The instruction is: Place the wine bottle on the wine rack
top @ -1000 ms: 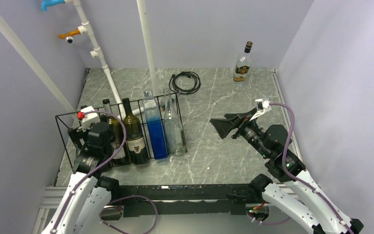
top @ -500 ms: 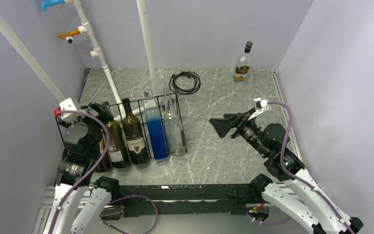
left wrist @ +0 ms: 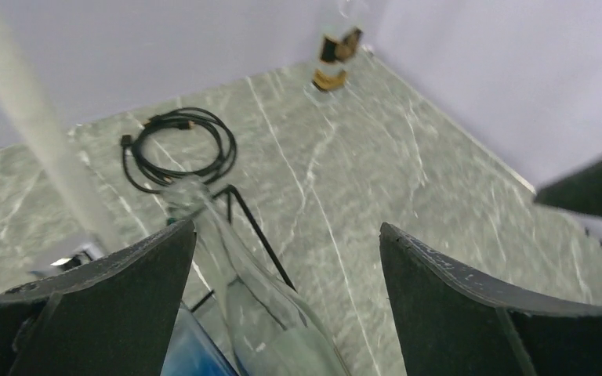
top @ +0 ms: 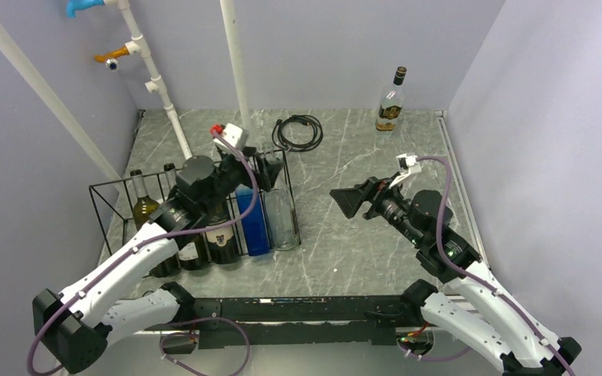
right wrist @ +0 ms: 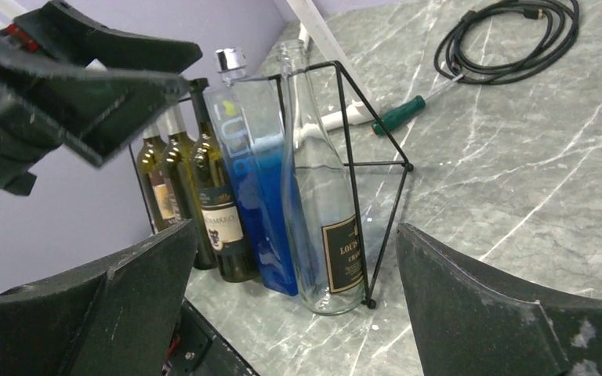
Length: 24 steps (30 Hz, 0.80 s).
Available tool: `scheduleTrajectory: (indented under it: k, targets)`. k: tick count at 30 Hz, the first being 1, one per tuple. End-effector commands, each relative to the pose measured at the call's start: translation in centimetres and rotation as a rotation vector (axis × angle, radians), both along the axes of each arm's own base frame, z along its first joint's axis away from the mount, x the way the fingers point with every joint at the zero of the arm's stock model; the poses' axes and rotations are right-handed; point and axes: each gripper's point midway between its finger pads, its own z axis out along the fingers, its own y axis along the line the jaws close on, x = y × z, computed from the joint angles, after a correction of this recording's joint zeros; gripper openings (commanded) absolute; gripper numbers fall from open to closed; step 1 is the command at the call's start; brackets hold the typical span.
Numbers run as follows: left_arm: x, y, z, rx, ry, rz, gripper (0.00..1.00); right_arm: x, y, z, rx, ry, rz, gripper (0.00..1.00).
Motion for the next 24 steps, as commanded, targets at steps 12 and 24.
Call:
scheduleTrajectory:
  k: [12, 24]
  targets:
    - [-3.1, -5.7, -1.4, 0.157, -0.120, -0.236, 0.88, 8.2, -5.8, -1.1, -0.371, -0.053, -0.453, 1.00]
    - [-5.1, -11.1, -5.3, 0.220, -0.002, -0.432, 0.85, 16.9, -12.6, -5.7, -0.572, 0.032, -0.621, 1.00]
